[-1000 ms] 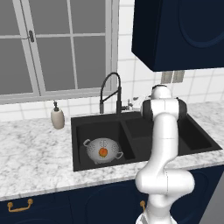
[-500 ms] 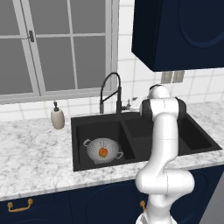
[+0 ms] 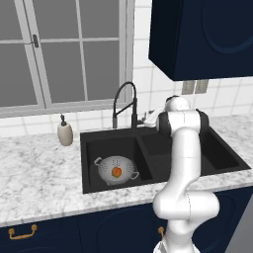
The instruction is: Put the colander in the sink, put the apple in the colander, and turn on the sink faucet and pour water over the colander.
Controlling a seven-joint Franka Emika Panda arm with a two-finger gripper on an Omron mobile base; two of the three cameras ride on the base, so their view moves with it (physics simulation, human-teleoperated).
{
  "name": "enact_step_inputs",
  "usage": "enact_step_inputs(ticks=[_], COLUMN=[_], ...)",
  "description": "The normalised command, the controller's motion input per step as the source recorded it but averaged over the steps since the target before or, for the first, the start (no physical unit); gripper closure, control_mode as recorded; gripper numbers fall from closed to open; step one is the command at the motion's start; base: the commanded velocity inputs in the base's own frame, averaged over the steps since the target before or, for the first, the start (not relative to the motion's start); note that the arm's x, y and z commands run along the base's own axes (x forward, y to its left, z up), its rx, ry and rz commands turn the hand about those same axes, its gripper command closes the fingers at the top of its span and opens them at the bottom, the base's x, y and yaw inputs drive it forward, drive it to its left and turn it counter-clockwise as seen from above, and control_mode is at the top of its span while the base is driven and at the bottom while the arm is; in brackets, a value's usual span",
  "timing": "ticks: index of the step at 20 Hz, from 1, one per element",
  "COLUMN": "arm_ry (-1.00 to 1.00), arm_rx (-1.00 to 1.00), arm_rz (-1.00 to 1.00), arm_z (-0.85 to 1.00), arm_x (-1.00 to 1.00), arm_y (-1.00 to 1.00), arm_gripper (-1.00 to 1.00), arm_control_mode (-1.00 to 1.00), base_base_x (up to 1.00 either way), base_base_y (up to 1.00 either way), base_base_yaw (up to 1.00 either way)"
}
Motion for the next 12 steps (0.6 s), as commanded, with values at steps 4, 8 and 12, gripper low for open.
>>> enact_step_inputs(ticks=[4,8,12], arm_ry=[0.00,0.00,0.00], arm_rx=[0.00,0.00,0.00], arm_rz=[-0.05,-0.10,-0.13], arm_z=[-0.05,0.00,-0.01], arm_x=[0.18,0.10,0.08], arm_y=[0.00,0.01,0.04], arm_gripper=[-1.00,-1.00,-1.00], arm_control_mode=[-1.00,-1.00,-1.00], base_base_x=[0.00,0.00,0.00], base_base_y=[0.00,0.00,0.00], base_base_yaw=[0.00,0.00,0.00])
